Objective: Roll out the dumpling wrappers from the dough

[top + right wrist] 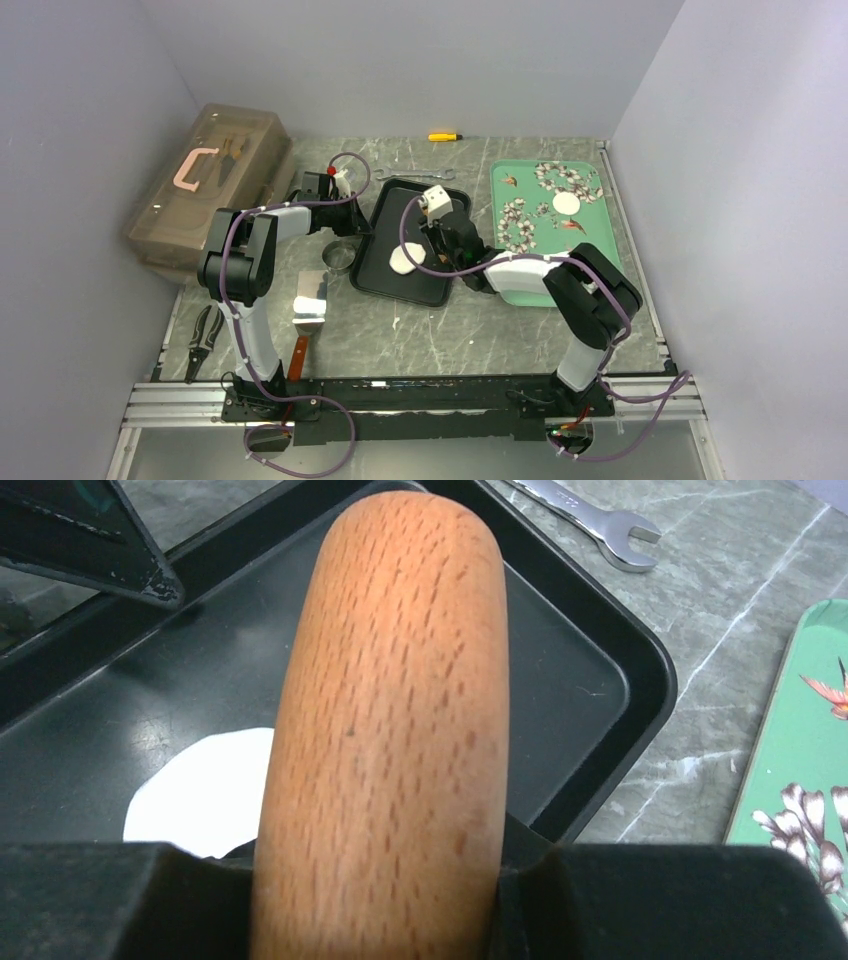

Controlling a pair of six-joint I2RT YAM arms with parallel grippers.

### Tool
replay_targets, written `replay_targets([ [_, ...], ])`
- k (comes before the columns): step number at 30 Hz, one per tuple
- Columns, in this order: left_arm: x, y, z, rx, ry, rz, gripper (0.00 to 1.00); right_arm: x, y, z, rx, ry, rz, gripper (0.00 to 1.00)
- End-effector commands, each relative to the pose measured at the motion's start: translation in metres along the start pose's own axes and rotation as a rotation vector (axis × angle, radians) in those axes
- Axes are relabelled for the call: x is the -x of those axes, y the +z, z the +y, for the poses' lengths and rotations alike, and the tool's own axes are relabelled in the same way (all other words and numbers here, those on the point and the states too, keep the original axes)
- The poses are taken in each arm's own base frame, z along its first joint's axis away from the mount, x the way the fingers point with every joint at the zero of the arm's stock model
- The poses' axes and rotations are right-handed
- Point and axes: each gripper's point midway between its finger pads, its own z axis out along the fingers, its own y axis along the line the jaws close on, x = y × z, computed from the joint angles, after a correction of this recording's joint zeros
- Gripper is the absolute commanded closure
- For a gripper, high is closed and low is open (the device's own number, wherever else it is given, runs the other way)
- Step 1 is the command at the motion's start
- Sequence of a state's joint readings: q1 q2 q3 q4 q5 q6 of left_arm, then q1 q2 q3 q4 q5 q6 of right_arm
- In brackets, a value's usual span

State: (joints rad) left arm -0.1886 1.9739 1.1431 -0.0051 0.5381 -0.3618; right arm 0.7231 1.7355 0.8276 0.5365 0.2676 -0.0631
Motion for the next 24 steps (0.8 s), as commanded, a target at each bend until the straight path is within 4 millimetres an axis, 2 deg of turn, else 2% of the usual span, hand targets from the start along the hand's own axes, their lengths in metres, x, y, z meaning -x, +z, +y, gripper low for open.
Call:
replay_targets([
  [1,-0.031,0.007,0.026,0.085,-0.040,0.090,1.00,0.049,-0.007,0.002,0.040,-0.009,-0.067,1.00],
  [7,-0.033,0.009,0.028,0.088,-0.045,0.097,1.00,0.104,-0.024,0.039,0.154,0.020,-0.206,1.00],
  [9,-0.033,0.009,0.028,0.085,-0.047,0.096,1.00,0.111,-0.029,0.050,0.191,0.039,-0.241,1.00],
  [11,-0.033,0.009,0.027,0.082,-0.046,0.097,1.00,0.109,-0.028,0.058,0.213,0.039,-0.250,1.00],
  [14,-0.034,0.009,0.028,0.083,-0.048,0.098,1.00,0.088,-0.015,0.063,0.199,0.017,-0.204,1.00],
  [18,-0.034,0.009,0.027,0.081,-0.049,0.098,1.00,0.044,-0.003,0.073,0.198,-0.032,-0.117,1.00],
  [20,-0.034,0.009,0.027,0.079,-0.050,0.101,1.00,0.020,0.001,0.091,0.256,-0.034,-0.059,1.00],
  [24,-0.033,0.009,0.027,0.081,-0.047,0.098,1.00,-0.002,-0.013,0.130,0.357,-0.074,-0.013,1.00],
])
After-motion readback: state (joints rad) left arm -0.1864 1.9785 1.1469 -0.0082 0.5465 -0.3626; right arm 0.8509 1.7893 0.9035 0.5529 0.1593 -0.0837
